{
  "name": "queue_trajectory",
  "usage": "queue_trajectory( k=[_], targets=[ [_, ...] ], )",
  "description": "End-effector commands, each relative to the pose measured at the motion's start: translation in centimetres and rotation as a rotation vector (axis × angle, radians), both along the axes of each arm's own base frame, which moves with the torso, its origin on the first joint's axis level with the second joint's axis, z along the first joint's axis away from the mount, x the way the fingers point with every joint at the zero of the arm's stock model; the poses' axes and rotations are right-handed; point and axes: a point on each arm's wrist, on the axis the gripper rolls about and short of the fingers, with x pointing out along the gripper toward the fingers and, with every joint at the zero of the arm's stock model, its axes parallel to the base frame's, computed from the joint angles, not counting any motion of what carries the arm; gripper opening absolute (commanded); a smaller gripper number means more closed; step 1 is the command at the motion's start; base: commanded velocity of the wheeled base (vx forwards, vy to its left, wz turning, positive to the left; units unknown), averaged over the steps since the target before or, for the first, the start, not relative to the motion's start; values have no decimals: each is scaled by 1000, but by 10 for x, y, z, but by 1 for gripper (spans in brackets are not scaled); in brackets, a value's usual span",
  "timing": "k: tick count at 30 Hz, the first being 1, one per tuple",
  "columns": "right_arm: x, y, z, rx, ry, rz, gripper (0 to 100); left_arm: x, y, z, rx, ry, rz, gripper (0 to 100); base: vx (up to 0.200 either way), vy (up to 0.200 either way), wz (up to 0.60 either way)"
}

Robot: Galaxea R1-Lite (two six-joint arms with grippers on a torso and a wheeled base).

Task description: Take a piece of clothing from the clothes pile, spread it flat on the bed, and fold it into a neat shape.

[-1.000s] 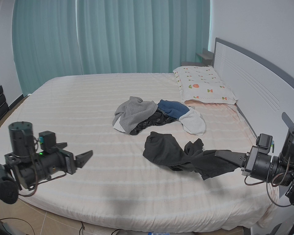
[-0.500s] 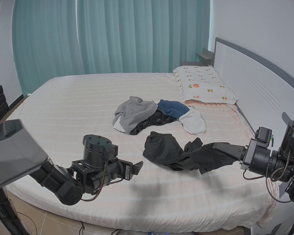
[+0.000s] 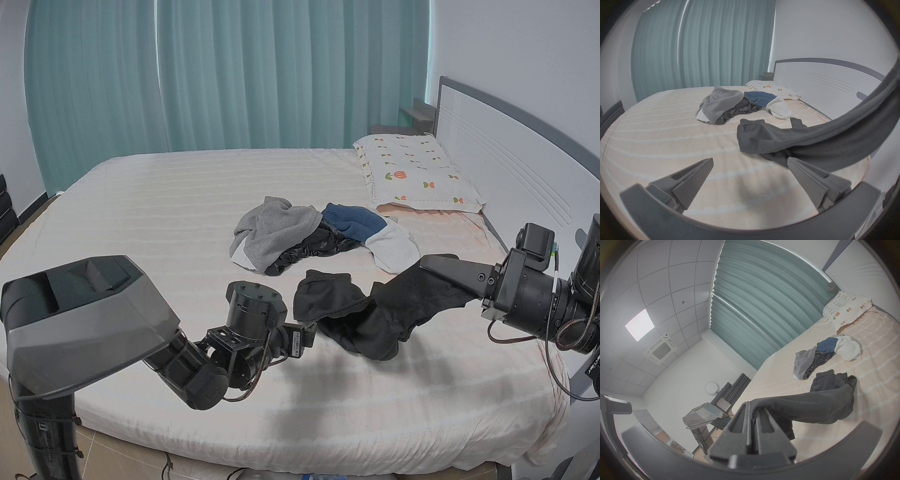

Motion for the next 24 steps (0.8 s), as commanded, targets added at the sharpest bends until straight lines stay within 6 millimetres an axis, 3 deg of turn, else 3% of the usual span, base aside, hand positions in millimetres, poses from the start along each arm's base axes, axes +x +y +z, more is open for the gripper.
queue_trajectory(
  k=[1,10,18,24],
  targets=[
    [-4,7,9,13,-22,39,0,14,-15,-19,-6,6,16,100,0,0,0],
    [-10,13,15,20,-51,75,0,29,-21,-41,-3,15,27,100,0,0,0],
    [-11,13,21,17,-94,73,0,56,-40,-56,-123,-22,99,100,0,0,0],
    [-12,12,22,20,-110,68,0,78,-45,-81,-129,-44,164,100,0,0,0]
  ],
)
